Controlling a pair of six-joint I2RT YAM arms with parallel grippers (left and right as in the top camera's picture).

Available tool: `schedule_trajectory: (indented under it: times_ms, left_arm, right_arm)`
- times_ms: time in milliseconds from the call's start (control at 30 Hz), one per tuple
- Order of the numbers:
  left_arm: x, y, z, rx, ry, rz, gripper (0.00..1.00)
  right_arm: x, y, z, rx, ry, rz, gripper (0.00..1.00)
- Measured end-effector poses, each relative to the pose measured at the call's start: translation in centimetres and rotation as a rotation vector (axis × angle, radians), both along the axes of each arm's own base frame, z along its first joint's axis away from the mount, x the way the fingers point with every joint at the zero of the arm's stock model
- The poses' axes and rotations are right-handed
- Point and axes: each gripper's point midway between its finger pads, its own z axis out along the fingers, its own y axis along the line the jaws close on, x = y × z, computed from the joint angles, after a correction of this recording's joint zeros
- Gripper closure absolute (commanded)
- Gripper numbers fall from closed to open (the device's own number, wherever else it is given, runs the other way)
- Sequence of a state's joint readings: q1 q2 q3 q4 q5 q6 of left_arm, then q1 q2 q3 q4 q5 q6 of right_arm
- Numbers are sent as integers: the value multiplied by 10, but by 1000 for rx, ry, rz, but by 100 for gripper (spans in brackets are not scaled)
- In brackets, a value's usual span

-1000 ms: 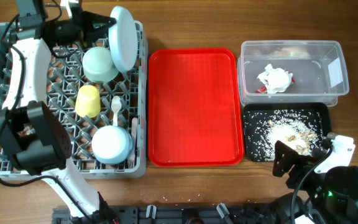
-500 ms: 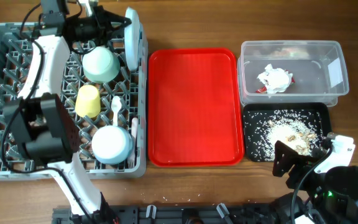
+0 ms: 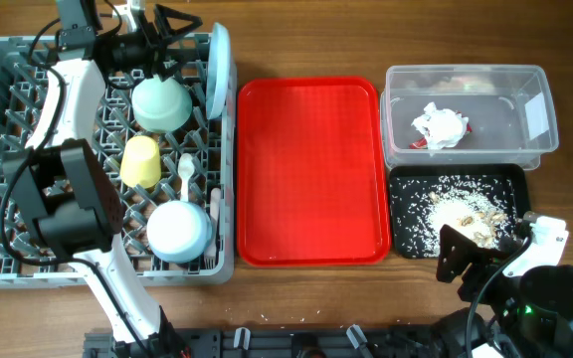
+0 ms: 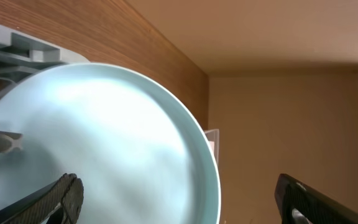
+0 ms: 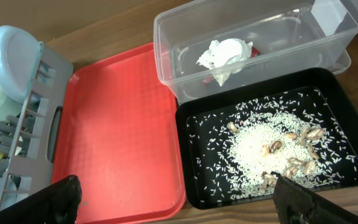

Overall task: Sort waste into correct bins and load items into the dishwasher rack
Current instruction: 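Release the plate and hold the left gripper above the rack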

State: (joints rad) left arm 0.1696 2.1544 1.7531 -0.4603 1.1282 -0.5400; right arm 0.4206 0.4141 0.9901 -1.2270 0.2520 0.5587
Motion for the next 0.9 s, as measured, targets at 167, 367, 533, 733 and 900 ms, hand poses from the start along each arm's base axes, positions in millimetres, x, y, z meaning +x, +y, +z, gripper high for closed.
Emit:
schedule_trajectory:
  times_ms: [167,367,533,733,900]
  left_arm:
    - [-11,3,21,44,40,54,0]
    - [-89,-14,118,239,24,157,0]
    - [-154,-45,145,398,27,156,0]
    - [-159,-52,131,492,53,164,0]
    - [-158,-49,130,506,53,176,0]
  right_arm:
    - [0,0,0,0,0,0,0]
    - [0,0,0,0,1,0,0]
    - [0,0,0,0,0,0,0]
    - [0,0,0,0,0,0,0]
    - [0,0,0,0,0,0,0]
